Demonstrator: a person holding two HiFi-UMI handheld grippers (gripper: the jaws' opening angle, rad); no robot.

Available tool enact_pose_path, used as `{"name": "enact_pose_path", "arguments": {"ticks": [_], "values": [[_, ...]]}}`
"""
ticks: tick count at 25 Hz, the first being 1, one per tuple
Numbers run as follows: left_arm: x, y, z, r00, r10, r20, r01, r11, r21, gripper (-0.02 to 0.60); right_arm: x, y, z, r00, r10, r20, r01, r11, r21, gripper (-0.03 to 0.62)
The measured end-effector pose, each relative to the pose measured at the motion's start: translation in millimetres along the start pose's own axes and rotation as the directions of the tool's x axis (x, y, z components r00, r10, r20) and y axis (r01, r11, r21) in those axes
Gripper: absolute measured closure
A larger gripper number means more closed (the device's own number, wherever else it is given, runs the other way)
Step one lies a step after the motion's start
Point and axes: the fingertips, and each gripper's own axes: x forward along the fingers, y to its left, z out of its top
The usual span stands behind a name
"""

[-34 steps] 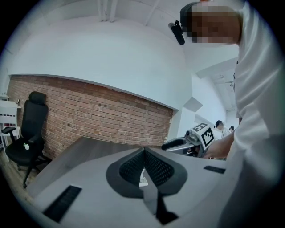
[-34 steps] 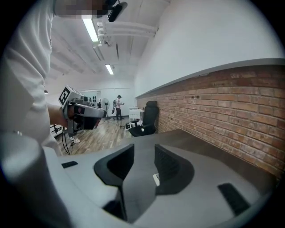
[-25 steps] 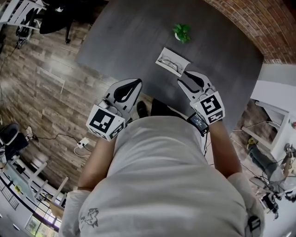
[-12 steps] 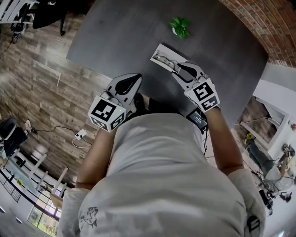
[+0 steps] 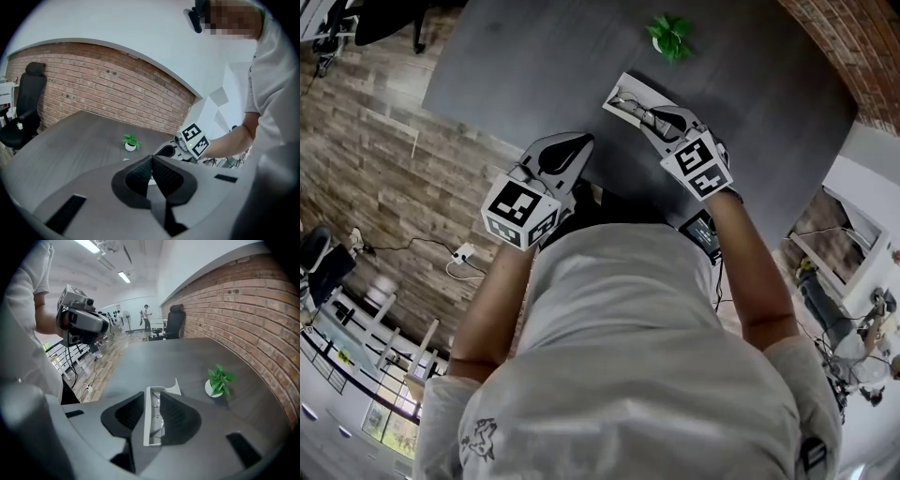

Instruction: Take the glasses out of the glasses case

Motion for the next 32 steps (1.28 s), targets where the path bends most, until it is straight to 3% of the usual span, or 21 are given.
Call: {"name": "enact_pose_path", "arguments": {"ticks": [20, 32], "values": [[17.7, 22.9, -23.1, 0.999, 0.016, -0.027, -0.017, 0.999, -0.048, 0.571, 71.5, -15.7, -49.6, 0.970, -0.036, -0.241, 0.022, 0.998, -0.061, 0.534], [14.8, 27.6, -26.5, 0.999, 0.030, -0.024, -0.031, 0.997, -0.073, 0.571, 80.1, -14.6, -54.5, 0.964, -0.039, -0.262, 0.021, 0.997, -0.071, 0.561]]}}
